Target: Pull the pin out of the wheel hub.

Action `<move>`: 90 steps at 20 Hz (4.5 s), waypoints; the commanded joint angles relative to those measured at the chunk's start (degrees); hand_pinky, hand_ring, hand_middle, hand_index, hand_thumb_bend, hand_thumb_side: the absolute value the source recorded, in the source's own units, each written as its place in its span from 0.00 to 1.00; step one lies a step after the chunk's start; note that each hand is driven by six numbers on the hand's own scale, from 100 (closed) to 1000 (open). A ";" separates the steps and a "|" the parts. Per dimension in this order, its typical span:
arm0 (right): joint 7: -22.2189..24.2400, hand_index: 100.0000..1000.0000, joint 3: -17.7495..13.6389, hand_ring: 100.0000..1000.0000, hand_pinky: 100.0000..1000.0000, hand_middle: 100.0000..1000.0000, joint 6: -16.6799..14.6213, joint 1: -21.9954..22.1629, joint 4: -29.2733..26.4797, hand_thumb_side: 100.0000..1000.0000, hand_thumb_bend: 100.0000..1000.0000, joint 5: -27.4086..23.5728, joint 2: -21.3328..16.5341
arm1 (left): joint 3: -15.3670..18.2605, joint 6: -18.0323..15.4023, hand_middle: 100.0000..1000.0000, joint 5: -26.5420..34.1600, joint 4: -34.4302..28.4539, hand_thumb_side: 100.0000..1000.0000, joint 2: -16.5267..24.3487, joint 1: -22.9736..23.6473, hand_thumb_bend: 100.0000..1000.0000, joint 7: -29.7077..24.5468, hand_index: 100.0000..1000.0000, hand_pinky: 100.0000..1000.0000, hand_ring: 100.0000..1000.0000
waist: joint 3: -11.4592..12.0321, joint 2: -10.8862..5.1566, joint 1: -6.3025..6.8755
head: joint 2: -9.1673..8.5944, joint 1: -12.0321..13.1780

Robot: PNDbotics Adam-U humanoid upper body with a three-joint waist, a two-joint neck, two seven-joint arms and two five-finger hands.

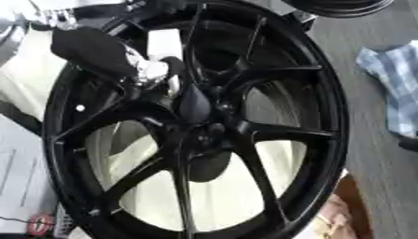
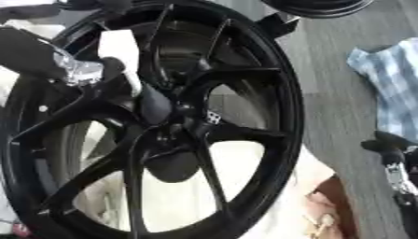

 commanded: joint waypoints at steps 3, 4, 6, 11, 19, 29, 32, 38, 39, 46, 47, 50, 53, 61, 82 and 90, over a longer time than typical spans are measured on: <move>0.16 0.77 0.12 0.75 1.00 0.61 0.57 -0.29 -1.17 0.66 0.00 1.12 0.56 | 1.29 1.47 0.85 -0.44 2.06 0.56 0.81 -0.52 0.17 -1.01 0.96 0.96 0.93 | -0.07 -0.43 -0.16 | -1.40 0.55; 0.12 0.77 0.14 0.75 1.00 0.61 0.69 -0.34 -1.17 0.66 0.00 1.26 0.70 | 1.31 1.15 0.85 -0.34 2.42 0.55 0.73 -0.53 0.17 -1.02 0.96 0.96 0.93 | -0.09 -0.27 -0.18 | -1.46 0.62; 0.00 0.77 0.20 0.75 1.00 0.61 0.84 -0.48 -1.17 0.66 0.00 1.46 0.89 | 1.33 0.36 0.85 -0.04 2.87 0.57 0.58 -0.54 0.15 -1.09 0.96 0.96 0.93 | -0.12 0.02 -0.21 | -1.60 0.67; -0.32 0.77 0.33 0.75 1.00 0.61 1.42 -0.74 -1.17 0.67 0.00 1.85 1.31 | 1.22 -0.58 0.85 1.49 3.19 0.62 0.22 -0.82 0.13 -2.17 0.96 0.95 0.92 | -0.19 0.52 -0.12 | -2.20 0.04; -0.66 0.77 0.44 0.75 1.00 0.61 2.14 -0.94 -1.17 0.69 0.00 2.04 1.70 | 1.98 -2.72 0.83 1.35 4.90 0.58 -0.45 -1.70 0.12 -4.84 0.92 0.93 0.91 | -0.55 0.86 0.15 | -3.85 -0.56; -0.90 0.77 0.62 0.75 1.00 0.61 2.96 -1.21 -1.17 0.70 0.00 1.76 1.80 | 1.95 -3.71 0.74 1.71 4.73 0.51 -0.57 -1.97 0.05 -6.93 0.84 0.88 0.85 | -0.70 0.96 0.28 | -4.31 -0.65; -0.96 0.77 0.66 0.75 1.00 0.61 3.07 -1.27 -1.17 0.70 0.00 1.65 1.74 | 2.01 -3.88 0.72 1.60 4.49 0.51 -0.61 -2.09 0.04 -7.85 0.80 0.88 0.84 | -0.64 0.93 0.28 | -4.35 -0.71; -0.79 0.77 0.66 0.75 1.00 0.61 2.83 -1.21 -1.17 0.69 0.00 1.44 1.58 | 2.00 -3.76 0.70 0.51 4.54 0.48 -0.64 -2.40 0.03 -9.22 0.79 0.86 0.81 | -0.63 0.75 0.22 | -4.29 -0.82; -0.80 0.77 0.63 0.75 1.00 0.61 2.83 -1.20 -1.17 0.69 0.00 1.41 1.60 | 2.01 -3.81 0.71 0.48 4.54 0.47 -0.70 -2.43 0.04 -9.51 0.80 0.87 0.82 | -0.62 0.73 0.22 | -4.32 -0.84; -0.79 0.77 0.59 0.75 1.00 0.61 3.23 -1.18 -1.17 0.70 0.00 1.32 1.77 | 2.28 -3.73 0.60 0.34 4.02 0.17 -0.76 -2.62 0.00 -9.05 0.61 0.82 0.75 | -0.60 0.63 0.25 | -4.46 -1.03; -0.80 0.77 0.59 0.75 1.00 0.61 3.23 -1.19 -1.17 0.70 0.00 1.29 1.75 | 2.27 -3.45 0.59 0.24 3.94 0.15 -0.76 -2.66 0.00 -8.89 0.59 0.81 0.74 | -0.60 0.61 0.27 | -4.41 -1.04; -0.71 0.77 0.67 0.75 1.00 0.61 3.38 -1.15 -1.17 0.71 0.00 1.25 1.75 | 2.17 -2.65 0.56 0.44 3.59 0.15 -0.85 -2.79 0.00 -8.55 0.52 0.79 0.72 | -0.58 0.58 0.26 | -4.31 -1.09; -0.72 0.77 0.67 0.75 1.00 0.61 3.59 -1.13 -1.17 0.71 0.00 1.30 1.82 | 2.29 -1.84 0.54 0.70 3.17 0.15 -0.85 -2.99 0.00 -8.21 0.47 0.77 0.70 | -0.51 0.53 0.29 | -4.16 -1.10; -0.71 0.77 0.68 0.75 1.00 0.61 3.46 -0.97 -1.17 0.70 0.00 1.20 1.61 | 3.07 -0.33 0.52 2.24 1.78 0.16 -0.64 -3.51 0.00 -7.22 0.40 0.74 0.67 | -0.45 0.19 0.23 | -3.98 -1.03; -0.93 0.77 -0.25 0.76 1.00 0.62 2.44 0.62 -1.17 0.67 0.00 0.56 0.96 | 16.60 1.07 0.49 16.48 -2.71 0.17 7.63 -0.30 0.00 6.85 0.37 0.73 0.65 | 1.56 -2.22 -0.45 | -0.84 -2.35; -0.98 0.77 -0.65 0.76 1.00 0.62 1.58 1.21 -1.17 0.64 0.00 -0.60 1.12 | 26.97 1.91 0.48 24.36 -2.13 0.18 13.99 17.34 0.00 19.22 0.37 0.71 0.64 | 2.90 -3.36 -2.01 | -0.90 -4.63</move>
